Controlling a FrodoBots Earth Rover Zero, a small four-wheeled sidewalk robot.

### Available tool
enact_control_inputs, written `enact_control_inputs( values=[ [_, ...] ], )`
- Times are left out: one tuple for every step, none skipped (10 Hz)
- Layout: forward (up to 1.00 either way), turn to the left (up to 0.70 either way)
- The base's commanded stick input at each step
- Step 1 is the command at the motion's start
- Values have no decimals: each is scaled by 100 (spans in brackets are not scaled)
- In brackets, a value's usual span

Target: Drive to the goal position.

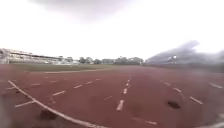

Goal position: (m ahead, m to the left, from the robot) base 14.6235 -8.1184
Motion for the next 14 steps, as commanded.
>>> enact_control_inputs(
  values=[
    [45, 0],
    [45, 0],
    [45, 0],
    [45, 0],
    [45, 0],
    [45, 0],
    [45, -21],
    [45, -27],
    [45, -27],
    [45, -27],
    [45, -27],
    [45, -27],
    [45, -27],
    [45, -27]
  ],
)
